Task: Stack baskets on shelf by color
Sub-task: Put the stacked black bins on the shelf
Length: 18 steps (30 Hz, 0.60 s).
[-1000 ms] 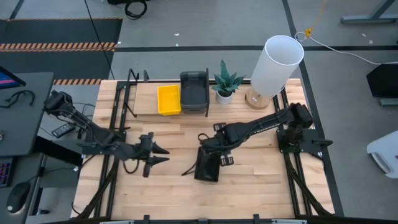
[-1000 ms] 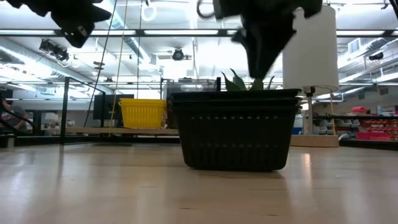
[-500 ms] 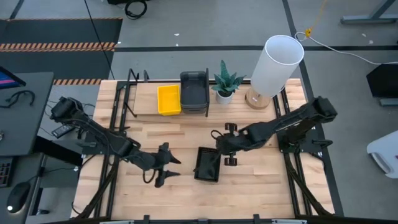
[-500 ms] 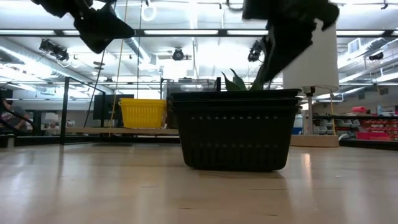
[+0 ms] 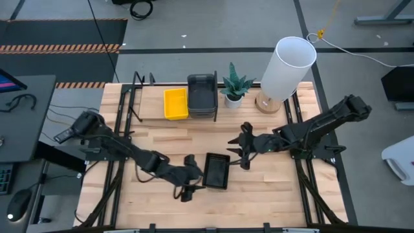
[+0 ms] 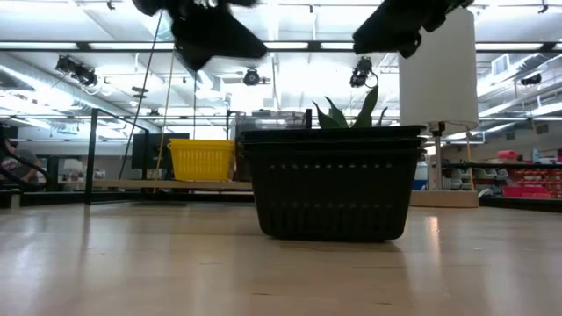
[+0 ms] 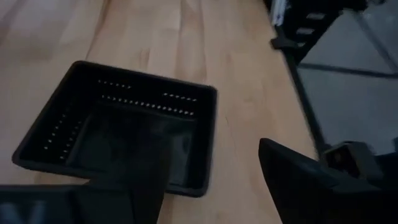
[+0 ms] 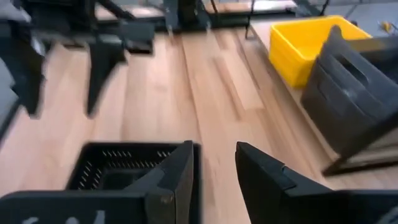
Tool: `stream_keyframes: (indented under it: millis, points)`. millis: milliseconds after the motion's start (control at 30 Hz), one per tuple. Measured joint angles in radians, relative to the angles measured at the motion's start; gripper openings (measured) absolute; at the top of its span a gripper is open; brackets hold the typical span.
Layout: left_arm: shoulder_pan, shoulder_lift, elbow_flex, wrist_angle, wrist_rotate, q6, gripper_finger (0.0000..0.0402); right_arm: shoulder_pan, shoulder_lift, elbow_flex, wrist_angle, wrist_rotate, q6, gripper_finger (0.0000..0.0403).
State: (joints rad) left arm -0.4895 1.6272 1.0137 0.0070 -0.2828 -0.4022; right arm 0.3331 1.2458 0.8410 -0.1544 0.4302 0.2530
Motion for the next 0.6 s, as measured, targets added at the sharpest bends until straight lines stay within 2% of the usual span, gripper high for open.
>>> stream_keyframes:
  millis: [200, 400, 600]
  points:
    - [0.023, 0.14, 0.147, -0.032, 0.026, 0.084, 0.026, 0.025, -0.05, -0.099, 0.047, -0.001, 0.033, 0.0126]
    - [0.041, 0.249, 0.231, -0.095, 0.068, 0.135, 0.0255, 0.07, -0.09, -0.105, 0.019, 0.006, 0.085, 0.0126]
    - [0.078, 0.344, 0.313, -0.14, 0.131, 0.156, 0.0242, 0.131, -0.124, -0.108, -0.02, 0.104, 0.085, 0.0126]
